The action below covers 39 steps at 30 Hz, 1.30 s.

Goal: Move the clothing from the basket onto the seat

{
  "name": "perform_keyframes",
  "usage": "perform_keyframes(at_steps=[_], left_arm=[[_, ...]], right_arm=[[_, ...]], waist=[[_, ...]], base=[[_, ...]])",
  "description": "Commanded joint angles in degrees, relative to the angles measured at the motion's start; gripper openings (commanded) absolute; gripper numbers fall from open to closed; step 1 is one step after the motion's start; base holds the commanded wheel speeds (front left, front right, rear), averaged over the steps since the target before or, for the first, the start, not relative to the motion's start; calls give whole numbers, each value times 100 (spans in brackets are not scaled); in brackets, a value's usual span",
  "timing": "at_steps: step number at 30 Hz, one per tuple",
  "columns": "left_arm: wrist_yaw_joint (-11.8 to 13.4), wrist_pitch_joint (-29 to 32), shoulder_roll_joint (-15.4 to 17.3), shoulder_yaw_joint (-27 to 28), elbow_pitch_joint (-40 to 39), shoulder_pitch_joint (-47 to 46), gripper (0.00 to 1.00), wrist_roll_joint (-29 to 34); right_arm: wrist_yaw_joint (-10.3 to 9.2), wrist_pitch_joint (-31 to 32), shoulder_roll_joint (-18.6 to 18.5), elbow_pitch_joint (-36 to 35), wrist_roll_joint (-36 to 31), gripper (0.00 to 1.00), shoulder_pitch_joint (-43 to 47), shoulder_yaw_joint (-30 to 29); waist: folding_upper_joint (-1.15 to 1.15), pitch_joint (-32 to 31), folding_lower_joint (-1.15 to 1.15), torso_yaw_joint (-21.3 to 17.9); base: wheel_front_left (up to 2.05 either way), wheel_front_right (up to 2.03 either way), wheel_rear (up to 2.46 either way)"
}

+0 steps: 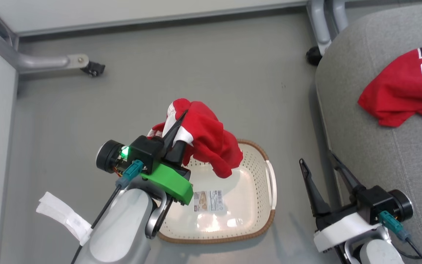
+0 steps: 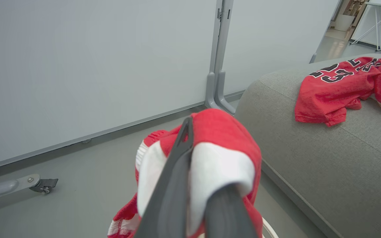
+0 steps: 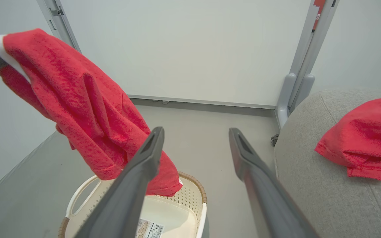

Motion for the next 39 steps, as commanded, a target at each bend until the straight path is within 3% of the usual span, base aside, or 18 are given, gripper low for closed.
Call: perform_keyframes(at_steps=[1, 14, 30, 39], left_arm=[[-17, -4, -44, 53, -22, 183, 0, 37], [5, -4, -216, 130, -247, 332, 0, 136], [149, -4, -266, -928, -436, 19, 0, -68], [243, -4, -264, -1563, -701, -201, 0, -311]], right_arm=[[-7, 0, 9, 30, 57, 100, 207, 39], [-7, 0, 1, -39, 436, 100, 614, 468], [-7, 0, 73, 100, 854, 100, -116, 1416], [-7, 0, 45, 515, 923, 100, -316, 1594]], waist=[[0, -1168, 1, 8], [0, -1699, 1, -183], [0, -1573, 1, -224], [0, -1480, 1, -42]], base=[[0, 0, 0], [0, 0, 0], [0, 0, 0], [0, 0, 0]])
